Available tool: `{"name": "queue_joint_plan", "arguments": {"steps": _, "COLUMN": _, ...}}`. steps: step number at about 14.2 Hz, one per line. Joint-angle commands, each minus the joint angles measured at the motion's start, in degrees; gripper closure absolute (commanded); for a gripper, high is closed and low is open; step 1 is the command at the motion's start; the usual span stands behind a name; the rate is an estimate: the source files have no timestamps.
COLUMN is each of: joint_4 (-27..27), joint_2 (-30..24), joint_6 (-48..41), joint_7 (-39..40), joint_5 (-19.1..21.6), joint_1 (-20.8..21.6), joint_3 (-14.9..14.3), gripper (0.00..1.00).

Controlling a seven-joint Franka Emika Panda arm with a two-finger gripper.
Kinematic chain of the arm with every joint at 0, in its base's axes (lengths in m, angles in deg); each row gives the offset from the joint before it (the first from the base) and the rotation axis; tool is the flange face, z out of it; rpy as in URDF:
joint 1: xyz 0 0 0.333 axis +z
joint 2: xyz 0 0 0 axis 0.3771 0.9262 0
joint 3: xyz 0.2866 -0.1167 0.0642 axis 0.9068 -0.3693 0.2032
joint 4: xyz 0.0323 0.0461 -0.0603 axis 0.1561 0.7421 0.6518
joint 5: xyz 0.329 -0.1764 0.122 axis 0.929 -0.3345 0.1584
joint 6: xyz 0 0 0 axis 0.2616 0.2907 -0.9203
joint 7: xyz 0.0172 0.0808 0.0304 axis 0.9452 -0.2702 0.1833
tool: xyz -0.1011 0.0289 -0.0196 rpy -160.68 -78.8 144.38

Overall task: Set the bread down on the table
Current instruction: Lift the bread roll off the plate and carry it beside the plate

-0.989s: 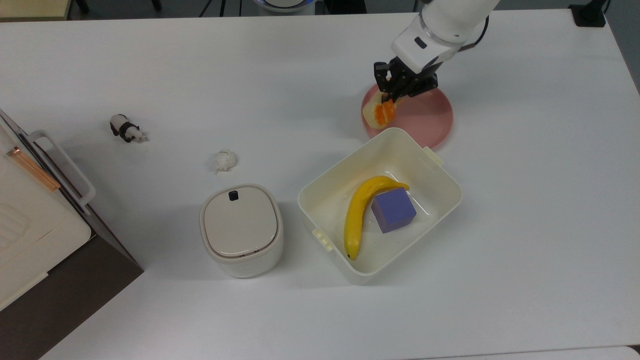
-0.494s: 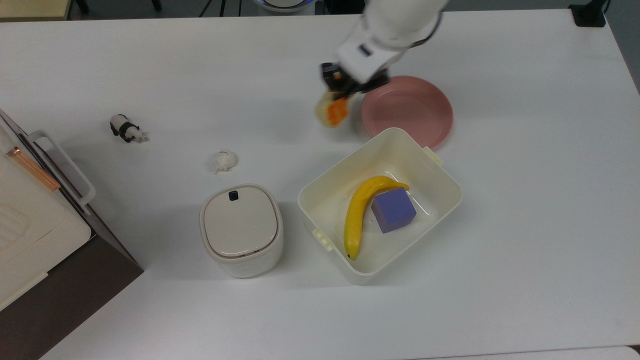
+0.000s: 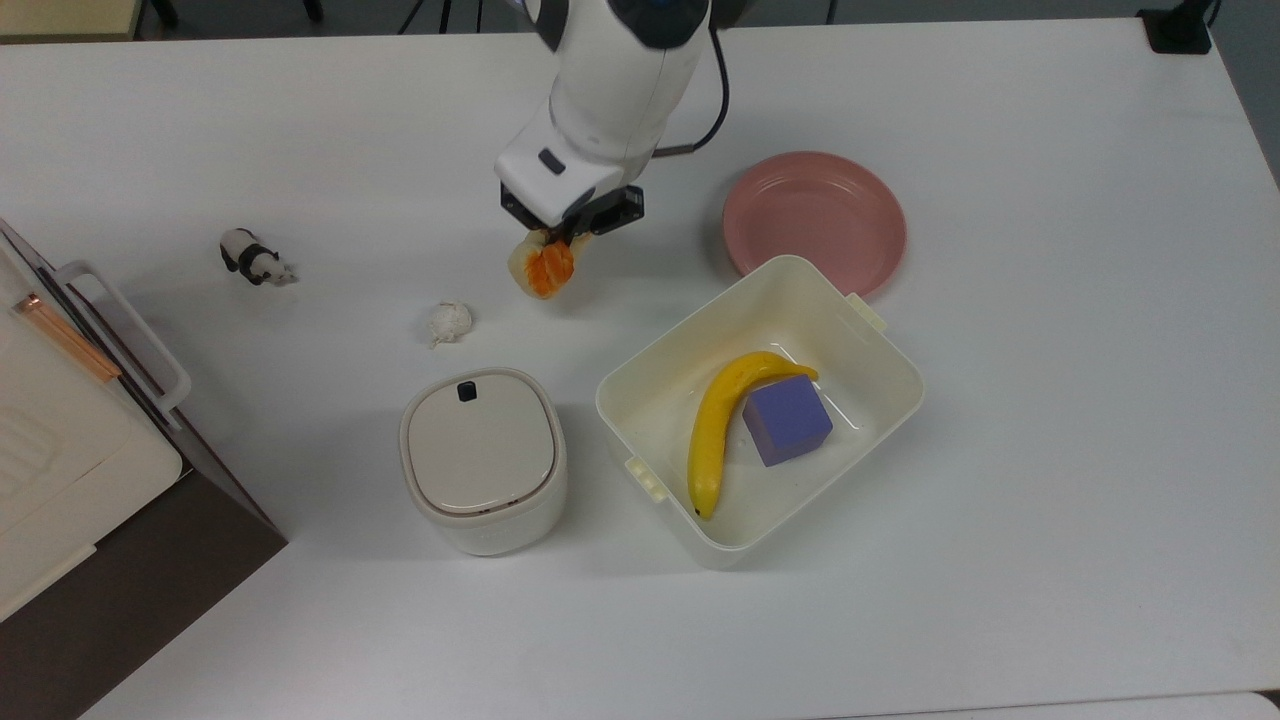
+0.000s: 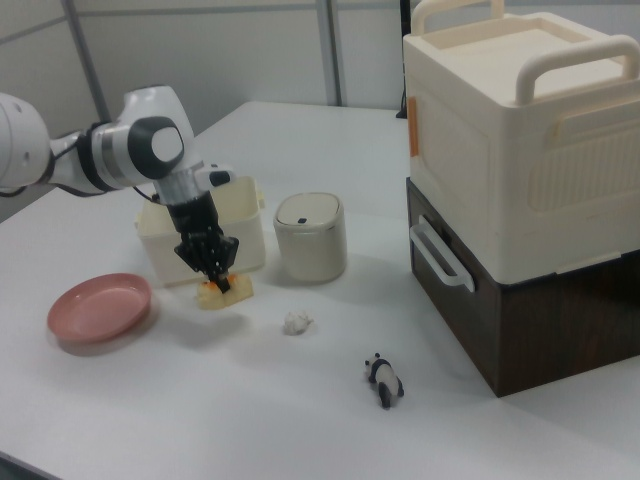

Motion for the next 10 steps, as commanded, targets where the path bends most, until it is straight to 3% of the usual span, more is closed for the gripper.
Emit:
{"name": "queue_joint_plan", "arguments": {"steps": 1, "joint_4": 3.09, "joint_2": 0.34, "joint_6": 2.47, "joint_7": -0.03, "joint_5": -2.43, "joint_1": 1.19, "joint_3": -0.1, "gripper": 1.0}}
{"name": "queue_joint_plan", "arguments": {"steps": 8, "joint_4": 5.38, "joint_2": 0.25, "joint_6": 1.86, "joint_7": -1.96, "joint_5": -3.75, "joint_1": 5.4, "joint_3": 0.34, "gripper": 1.0}}
{"name": "queue_joint_plan", "arguments": {"steps": 9, "joint_4": 5.29, "joint_2": 0.34, "joint_6": 1.77, "joint_7": -2.23, "joint_5": -3.75, "joint_1": 5.41, "joint_3": 0.43, "gripper": 0.86}}
{"name": "queue_joint_plan", "arguments": {"steps": 10, "joint_4": 5.29, "joint_2": 0.34, "joint_6": 1.77, "joint_7": -2.23, "joint_5": -3.75, "joint_1": 5.41, "joint_3": 0.43, "gripper": 0.78}}
